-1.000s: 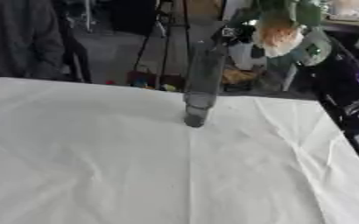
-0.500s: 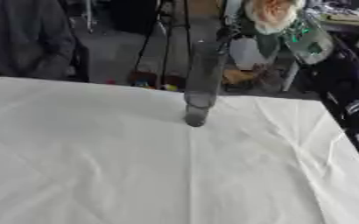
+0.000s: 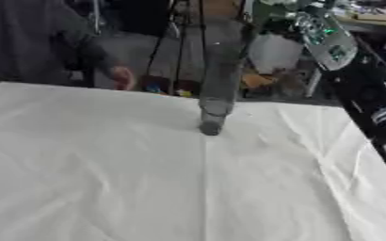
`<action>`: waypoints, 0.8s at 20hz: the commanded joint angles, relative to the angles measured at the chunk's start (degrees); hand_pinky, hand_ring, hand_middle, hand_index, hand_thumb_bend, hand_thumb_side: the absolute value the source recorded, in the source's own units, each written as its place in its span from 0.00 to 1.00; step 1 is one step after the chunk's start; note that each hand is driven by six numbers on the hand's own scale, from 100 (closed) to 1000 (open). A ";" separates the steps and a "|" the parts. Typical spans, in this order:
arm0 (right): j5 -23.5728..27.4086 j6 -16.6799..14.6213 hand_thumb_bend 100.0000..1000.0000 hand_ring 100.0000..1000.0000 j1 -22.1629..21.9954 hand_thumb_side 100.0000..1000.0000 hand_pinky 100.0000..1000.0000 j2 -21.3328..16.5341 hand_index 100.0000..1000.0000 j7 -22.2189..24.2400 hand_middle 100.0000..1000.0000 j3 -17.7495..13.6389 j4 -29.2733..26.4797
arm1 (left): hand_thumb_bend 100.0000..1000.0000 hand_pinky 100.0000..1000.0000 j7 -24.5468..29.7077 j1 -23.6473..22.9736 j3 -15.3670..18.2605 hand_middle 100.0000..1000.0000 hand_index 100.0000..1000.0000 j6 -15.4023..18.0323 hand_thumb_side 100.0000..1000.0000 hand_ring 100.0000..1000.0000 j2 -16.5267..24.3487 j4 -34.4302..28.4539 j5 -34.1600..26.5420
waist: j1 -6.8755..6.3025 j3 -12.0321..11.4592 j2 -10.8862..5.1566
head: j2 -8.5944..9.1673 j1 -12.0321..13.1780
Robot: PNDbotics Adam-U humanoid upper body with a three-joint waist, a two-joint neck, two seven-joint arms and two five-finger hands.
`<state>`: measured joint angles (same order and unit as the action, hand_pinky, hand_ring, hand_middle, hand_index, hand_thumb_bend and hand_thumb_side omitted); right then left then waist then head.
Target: Arrange flowers into the vase.
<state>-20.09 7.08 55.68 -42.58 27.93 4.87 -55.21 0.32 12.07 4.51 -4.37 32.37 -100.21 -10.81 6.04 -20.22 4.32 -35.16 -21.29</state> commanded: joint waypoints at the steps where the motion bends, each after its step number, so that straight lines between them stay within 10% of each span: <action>1: -2.12 0.92 0.00 0.92 1.34 1.00 1.00 -1.02 0.49 -1.84 0.79 -0.02 -1.37 | 0.97 0.65 0.17 0.56 0.49 0.70 0.51 0.02 0.72 0.63 1.57 -0.58 -0.36 | -0.64 -0.21 -0.44 | -0.03 -0.15; 8: -2.27 1.53 0.00 0.91 1.49 1.00 1.00 -0.06 0.51 -3.50 0.78 0.03 -1.17 | 0.96 0.65 0.26 0.73 0.47 0.70 0.51 0.02 0.72 0.63 1.36 -0.55 -0.49 | -0.67 -0.54 -0.03 | 0.21 -0.30; 16: -0.27 2.50 0.00 0.91 1.28 0.88 1.00 0.74 0.74 -6.80 0.79 -0.17 -0.33 | 0.96 0.65 0.37 1.06 0.42 0.70 0.51 0.02 0.72 0.63 1.07 -0.53 -0.59 | -0.76 -1.02 0.39 | 0.82 -0.47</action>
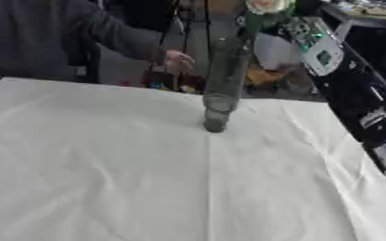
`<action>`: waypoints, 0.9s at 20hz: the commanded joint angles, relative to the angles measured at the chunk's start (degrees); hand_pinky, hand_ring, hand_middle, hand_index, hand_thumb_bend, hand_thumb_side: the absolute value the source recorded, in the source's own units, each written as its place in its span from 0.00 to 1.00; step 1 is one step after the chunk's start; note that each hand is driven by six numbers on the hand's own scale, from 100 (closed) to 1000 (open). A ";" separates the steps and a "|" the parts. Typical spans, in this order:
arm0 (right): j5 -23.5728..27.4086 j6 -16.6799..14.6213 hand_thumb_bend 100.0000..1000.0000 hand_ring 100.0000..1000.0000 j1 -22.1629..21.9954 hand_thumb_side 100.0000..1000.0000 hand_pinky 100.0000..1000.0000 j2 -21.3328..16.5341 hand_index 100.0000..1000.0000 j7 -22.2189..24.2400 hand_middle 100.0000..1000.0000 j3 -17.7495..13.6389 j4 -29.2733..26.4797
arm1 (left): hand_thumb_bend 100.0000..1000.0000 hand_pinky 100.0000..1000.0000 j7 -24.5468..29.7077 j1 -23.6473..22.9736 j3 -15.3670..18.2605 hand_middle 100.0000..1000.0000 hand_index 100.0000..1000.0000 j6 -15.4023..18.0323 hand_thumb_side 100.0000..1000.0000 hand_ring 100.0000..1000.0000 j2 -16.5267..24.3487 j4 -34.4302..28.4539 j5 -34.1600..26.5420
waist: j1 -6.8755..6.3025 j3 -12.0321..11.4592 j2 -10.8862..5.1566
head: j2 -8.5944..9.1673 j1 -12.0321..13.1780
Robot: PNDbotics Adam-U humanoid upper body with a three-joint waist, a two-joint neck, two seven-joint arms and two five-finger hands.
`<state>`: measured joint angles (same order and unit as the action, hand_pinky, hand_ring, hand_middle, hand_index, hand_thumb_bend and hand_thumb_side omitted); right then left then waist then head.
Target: Arrange flowers into the vase.
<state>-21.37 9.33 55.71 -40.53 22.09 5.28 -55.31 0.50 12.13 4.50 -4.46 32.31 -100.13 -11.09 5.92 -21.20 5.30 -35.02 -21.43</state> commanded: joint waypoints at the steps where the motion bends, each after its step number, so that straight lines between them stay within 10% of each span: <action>1: 1.22 0.32 0.00 0.91 1.20 0.85 1.00 -1.24 0.75 -1.06 0.79 -0.53 -0.12 | 0.96 0.65 0.20 1.04 0.42 0.70 0.51 0.12 0.72 0.63 1.11 -0.61 -0.33 | -0.65 -0.13 -0.54 | 0.76 -0.39; 6: 1.47 0.28 0.00 0.91 1.15 0.76 1.00 -1.10 0.77 -0.53 0.79 -0.26 -0.05 | 0.96 0.65 0.22 1.12 0.43 0.70 0.51 0.11 0.72 0.63 1.04 -0.61 -0.37 | -0.58 -0.39 -0.44 | 0.78 -0.48; 10: 1.19 -0.77 0.00 0.93 1.06 0.88 1.00 -1.11 0.87 1.01 0.82 -0.03 -0.49 | 0.95 0.65 0.25 1.20 0.43 0.70 0.51 0.13 0.72 0.63 1.02 -0.61 -0.38 | -0.45 -0.30 -0.45 | 0.90 -0.46; 18: -0.09 -4.52 0.04 0.98 0.75 0.72 1.00 -1.46 1.00 5.85 0.93 0.11 -1.02 | 0.95 0.65 0.26 1.22 0.45 0.70 0.51 0.10 0.72 0.63 0.94 -0.54 -0.32 | -0.13 -0.20 -0.57 | 1.04 -0.28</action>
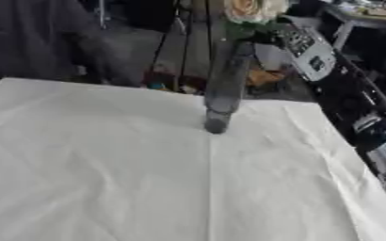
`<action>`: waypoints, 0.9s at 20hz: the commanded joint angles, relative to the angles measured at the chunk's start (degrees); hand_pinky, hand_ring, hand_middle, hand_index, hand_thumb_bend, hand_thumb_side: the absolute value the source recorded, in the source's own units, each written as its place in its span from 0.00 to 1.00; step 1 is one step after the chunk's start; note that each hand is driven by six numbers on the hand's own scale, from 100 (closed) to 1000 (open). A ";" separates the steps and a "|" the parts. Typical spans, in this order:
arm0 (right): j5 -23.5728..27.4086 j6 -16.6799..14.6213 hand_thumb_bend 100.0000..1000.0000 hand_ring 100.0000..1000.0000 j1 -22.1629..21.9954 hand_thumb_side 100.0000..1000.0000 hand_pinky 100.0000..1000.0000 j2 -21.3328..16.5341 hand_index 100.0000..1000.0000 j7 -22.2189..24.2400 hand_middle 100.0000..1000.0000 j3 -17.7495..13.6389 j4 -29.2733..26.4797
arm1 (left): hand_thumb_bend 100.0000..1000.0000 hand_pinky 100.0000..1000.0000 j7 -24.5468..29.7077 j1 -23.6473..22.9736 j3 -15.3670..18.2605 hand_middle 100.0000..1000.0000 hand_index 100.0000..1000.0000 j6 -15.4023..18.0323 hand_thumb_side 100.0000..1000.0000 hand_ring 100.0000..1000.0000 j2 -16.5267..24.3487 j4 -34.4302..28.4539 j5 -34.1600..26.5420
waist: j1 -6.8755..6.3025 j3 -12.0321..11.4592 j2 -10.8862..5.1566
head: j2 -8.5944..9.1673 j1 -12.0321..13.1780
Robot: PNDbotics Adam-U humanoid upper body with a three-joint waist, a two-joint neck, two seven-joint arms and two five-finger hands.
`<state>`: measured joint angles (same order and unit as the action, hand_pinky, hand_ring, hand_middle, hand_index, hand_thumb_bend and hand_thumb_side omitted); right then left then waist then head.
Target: Arrange flowers into the vase.
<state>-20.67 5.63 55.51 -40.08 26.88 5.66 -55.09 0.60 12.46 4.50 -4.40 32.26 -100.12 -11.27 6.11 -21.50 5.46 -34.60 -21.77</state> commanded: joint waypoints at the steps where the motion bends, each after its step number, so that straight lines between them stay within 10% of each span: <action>1: -1.52 -1.09 0.05 0.99 0.88 0.73 1.00 -1.98 1.00 1.29 0.94 -0.23 -1.29 | 0.95 0.65 0.16 0.88 0.46 0.70 0.51 0.04 0.72 0.63 0.98 -0.55 -0.13 | -0.30 0.08 -0.74 | 0.64 0.09; 18: -8.11 -2.62 0.25 1.00 0.20 0.84 1.00 -4.07 1.00 1.52 1.00 -1.39 -0.07 | 0.95 0.65 0.11 0.44 0.58 0.70 0.51 0.01 0.72 0.63 1.25 -0.29 -0.05 | 0.26 0.70 -1.09 | 0.67 0.97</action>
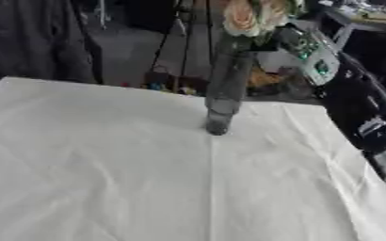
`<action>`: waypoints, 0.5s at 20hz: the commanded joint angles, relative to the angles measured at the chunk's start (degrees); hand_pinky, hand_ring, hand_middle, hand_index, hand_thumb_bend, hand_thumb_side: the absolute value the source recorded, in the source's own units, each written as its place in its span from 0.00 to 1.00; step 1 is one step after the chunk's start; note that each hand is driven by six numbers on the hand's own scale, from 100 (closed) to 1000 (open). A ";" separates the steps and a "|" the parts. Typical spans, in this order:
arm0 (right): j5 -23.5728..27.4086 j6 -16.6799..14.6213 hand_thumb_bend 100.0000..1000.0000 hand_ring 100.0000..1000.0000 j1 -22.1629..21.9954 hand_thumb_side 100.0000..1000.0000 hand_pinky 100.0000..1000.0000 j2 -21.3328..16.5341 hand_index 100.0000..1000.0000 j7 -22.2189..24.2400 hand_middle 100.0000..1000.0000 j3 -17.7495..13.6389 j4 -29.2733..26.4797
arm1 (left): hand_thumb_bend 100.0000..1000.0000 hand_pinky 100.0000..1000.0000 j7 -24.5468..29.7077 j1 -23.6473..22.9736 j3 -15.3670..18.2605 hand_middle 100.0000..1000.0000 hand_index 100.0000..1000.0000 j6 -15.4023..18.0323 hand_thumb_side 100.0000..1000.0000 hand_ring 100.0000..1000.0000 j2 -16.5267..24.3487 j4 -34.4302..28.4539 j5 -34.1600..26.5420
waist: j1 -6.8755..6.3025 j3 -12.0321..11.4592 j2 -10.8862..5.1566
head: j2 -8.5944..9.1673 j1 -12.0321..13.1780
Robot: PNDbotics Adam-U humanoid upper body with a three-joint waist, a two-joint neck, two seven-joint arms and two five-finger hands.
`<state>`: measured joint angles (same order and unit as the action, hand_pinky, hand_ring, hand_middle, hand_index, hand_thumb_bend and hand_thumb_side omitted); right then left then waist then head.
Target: Arrange flowers into the vase.
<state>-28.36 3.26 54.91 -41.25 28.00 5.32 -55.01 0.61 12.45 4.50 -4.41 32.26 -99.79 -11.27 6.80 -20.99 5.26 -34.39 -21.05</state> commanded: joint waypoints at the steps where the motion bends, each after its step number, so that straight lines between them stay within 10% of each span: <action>1: -0.15 -0.30 0.24 1.00 0.77 0.84 1.00 -3.02 1.00 0.59 1.00 -1.17 -0.01 | 0.95 0.65 0.08 0.40 0.61 0.70 0.51 0.02 0.72 0.63 1.30 -0.61 -0.05 | -0.40 0.27 -0.96 | 0.43 0.32; 10: 2.92 -0.82 0.29 1.00 0.32 0.88 1.00 -3.19 1.00 4.80 0.98 -1.44 1.69 | 0.95 0.65 0.10 0.19 0.68 0.70 0.51 0.04 0.72 0.63 1.43 -0.44 -0.20 | -0.23 0.89 -1.27 | 0.13 0.61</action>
<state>-26.06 2.59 54.41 -42.10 32.07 4.57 -53.27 0.61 12.15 4.51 -4.41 32.26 -99.74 -11.28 7.09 -20.21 4.77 -34.40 -20.57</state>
